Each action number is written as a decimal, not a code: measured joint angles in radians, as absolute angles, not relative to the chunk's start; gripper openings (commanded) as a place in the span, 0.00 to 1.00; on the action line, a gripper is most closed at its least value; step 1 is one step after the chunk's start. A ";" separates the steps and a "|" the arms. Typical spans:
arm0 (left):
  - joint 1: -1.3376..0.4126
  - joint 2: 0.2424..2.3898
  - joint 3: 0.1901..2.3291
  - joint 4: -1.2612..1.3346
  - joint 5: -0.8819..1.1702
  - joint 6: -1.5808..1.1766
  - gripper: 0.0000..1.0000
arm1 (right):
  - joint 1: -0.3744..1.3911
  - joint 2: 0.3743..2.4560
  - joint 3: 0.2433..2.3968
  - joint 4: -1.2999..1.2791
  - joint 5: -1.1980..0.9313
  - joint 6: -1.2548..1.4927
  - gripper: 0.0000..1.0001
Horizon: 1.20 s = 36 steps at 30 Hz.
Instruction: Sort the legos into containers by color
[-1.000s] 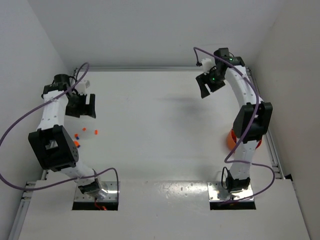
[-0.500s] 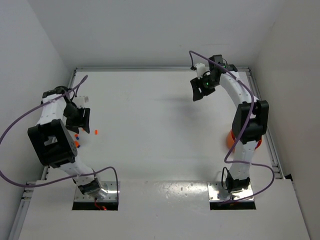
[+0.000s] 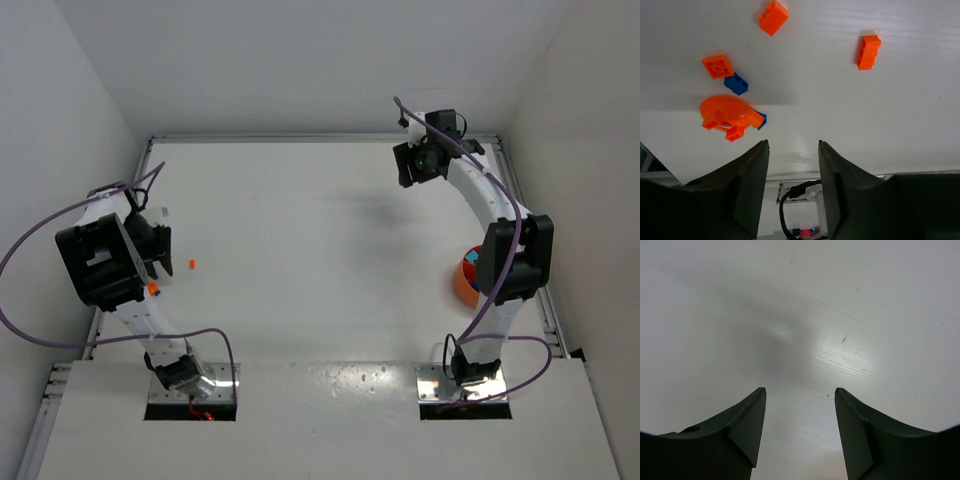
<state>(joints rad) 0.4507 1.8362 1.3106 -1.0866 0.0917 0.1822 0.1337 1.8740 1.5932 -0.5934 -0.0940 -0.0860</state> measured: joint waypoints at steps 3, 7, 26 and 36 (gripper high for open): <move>0.451 1.861 1.327 -1.076 0.076 0.168 0.49 | 0.133 1.872 1.602 -0.569 -0.080 -0.073 0.57; 0.451 1.900 1.368 -1.061 0.064 0.150 0.48 | 0.134 1.877 1.612 -0.588 -0.106 -0.080 0.56; 0.549 1.977 1.369 -0.990 0.026 0.110 0.37 | 0.134 1.882 1.622 -0.627 -0.195 -0.087 0.50; 0.549 1.980 1.369 -0.970 0.035 0.096 0.38 | 0.134 1.882 1.621 -0.637 -0.216 -0.087 0.50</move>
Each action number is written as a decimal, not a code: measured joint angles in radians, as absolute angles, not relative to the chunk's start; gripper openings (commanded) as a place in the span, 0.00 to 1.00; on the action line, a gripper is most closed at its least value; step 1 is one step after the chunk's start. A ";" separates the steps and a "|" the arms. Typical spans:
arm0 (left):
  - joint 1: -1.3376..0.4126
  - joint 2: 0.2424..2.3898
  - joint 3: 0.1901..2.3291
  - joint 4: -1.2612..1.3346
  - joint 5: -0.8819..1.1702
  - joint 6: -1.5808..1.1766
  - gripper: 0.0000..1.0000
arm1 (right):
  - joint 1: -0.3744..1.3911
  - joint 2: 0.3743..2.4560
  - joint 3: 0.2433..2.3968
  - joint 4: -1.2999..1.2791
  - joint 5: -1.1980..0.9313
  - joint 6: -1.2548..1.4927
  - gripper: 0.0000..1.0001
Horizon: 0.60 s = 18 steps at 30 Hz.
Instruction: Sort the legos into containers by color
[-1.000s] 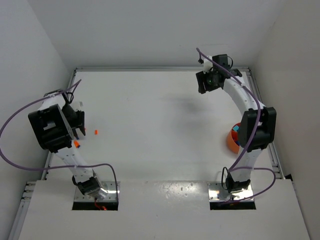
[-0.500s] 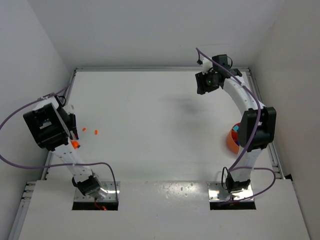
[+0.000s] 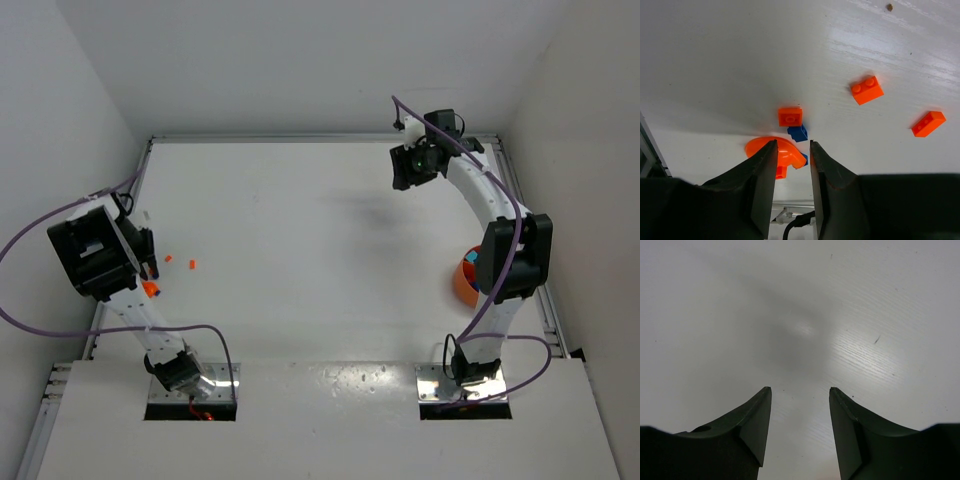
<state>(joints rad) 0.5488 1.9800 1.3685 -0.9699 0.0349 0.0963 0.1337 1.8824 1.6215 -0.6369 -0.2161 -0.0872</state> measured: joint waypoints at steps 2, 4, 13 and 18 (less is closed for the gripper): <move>0.549 1.983 1.368 -0.969 0.037 0.096 0.38 | 0.134 1.882 1.621 -0.637 -0.220 -0.087 0.50; 0.549 1.983 1.368 -0.968 0.037 0.096 0.38 | 0.136 1.882 1.621 -0.637 -0.222 -0.087 0.50; 0.543 1.995 1.369 -0.958 0.038 0.092 0.38 | 0.141 1.882 1.621 -0.637 -0.237 -0.087 0.50; 0.524 2.003 1.369 -0.955 0.038 0.088 0.38 | 0.141 1.884 1.622 -0.639 -0.240 -0.087 0.50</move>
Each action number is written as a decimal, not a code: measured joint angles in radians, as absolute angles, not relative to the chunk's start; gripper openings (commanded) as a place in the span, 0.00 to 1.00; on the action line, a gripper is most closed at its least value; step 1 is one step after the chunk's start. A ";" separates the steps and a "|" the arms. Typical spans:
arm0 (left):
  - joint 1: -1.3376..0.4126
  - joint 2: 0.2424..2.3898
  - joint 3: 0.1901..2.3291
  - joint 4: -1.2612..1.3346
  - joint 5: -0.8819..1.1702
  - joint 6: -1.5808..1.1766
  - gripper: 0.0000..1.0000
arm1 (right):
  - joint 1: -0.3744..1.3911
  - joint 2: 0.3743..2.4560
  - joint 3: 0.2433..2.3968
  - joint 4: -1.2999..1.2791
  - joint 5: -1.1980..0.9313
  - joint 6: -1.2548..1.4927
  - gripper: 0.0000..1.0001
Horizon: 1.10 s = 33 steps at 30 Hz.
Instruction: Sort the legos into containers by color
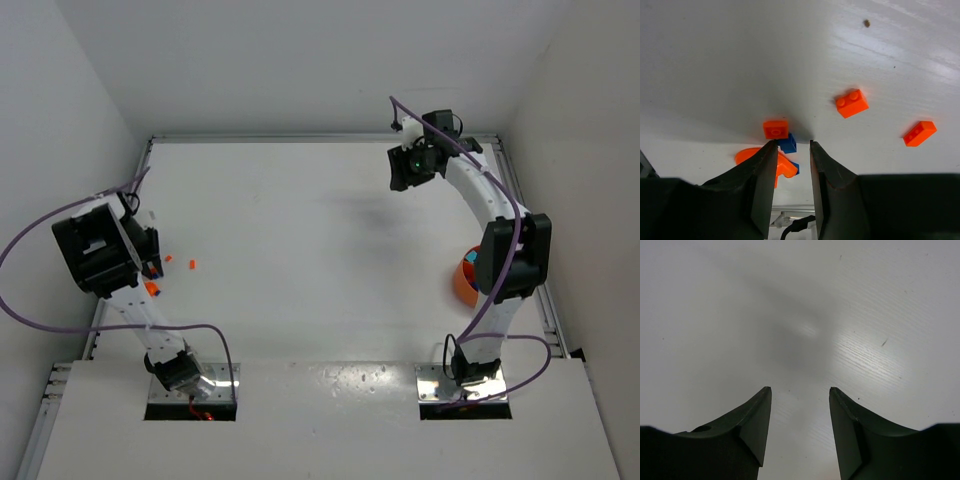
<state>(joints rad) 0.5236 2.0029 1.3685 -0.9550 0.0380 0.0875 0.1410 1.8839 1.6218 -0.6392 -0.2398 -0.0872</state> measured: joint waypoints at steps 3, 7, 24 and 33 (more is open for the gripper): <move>0.510 2.009 1.369 -0.951 0.038 0.084 0.38 | 0.141 1.889 1.622 -0.640 -0.240 -0.087 0.50; 0.505 2.014 1.369 -0.952 0.038 0.084 0.38 | 0.141 1.903 1.622 -0.642 -0.241 -0.087 0.50; 0.505 2.014 1.363 -0.947 0.023 0.076 0.18 | 0.145 1.910 1.596 -0.609 -0.233 -0.062 1.00; 0.502 2.004 1.357 -0.956 0.156 0.105 0.02 | 0.161 1.895 1.573 -0.643 -0.285 -0.169 0.68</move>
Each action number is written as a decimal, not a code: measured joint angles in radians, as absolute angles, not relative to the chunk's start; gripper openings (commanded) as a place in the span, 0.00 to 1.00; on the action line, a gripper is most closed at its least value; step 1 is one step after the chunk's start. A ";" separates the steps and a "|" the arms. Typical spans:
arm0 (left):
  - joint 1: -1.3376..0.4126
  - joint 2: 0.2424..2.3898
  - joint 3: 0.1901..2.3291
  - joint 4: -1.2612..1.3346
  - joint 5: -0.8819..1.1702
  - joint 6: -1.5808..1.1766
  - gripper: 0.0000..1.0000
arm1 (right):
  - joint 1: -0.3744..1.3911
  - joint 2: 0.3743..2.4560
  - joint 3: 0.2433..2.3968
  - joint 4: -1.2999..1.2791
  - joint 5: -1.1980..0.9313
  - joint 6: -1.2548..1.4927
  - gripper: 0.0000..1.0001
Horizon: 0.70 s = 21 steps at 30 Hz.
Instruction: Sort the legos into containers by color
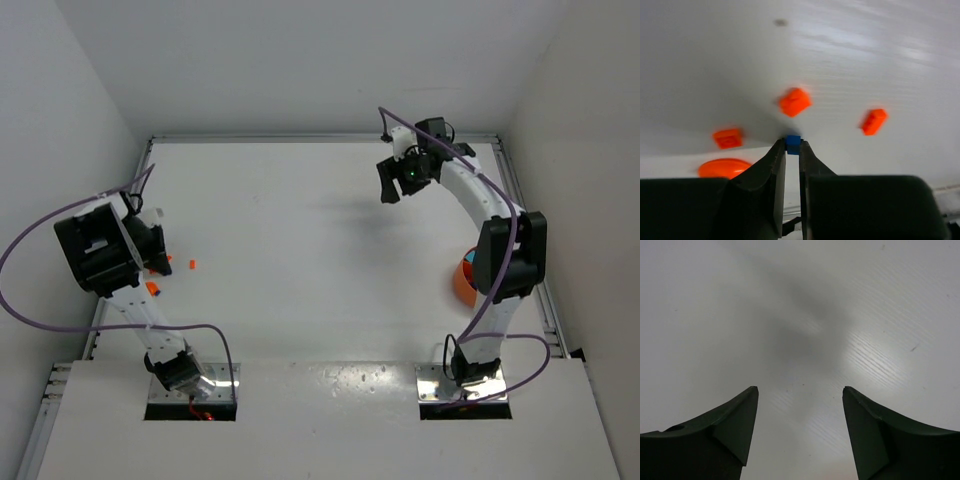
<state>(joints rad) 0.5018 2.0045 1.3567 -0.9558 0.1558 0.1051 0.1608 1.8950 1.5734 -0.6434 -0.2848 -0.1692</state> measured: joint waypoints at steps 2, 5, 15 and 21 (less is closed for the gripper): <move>0.490 2.004 1.371 -0.981 0.238 0.131 0.01 | 0.161 1.882 1.573 -0.658 -0.334 -0.185 0.61; 0.455 2.011 1.478 -1.084 0.389 0.194 0.01 | 0.161 1.854 1.573 -0.665 -0.432 -0.189 0.51; 0.179 2.007 1.662 -1.246 0.888 0.281 0.00 | 0.253 1.844 1.669 -0.573 -0.699 -0.048 0.43; 0.025 1.950 1.647 -1.271 1.085 0.286 0.00 | 0.364 1.874 1.654 -0.452 -0.789 0.044 0.38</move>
<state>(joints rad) 0.0254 1.9499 1.6474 -1.2705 1.0851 0.2859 0.3645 1.8744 1.6539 -0.4519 -0.7891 0.0444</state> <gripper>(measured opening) 0.173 0.383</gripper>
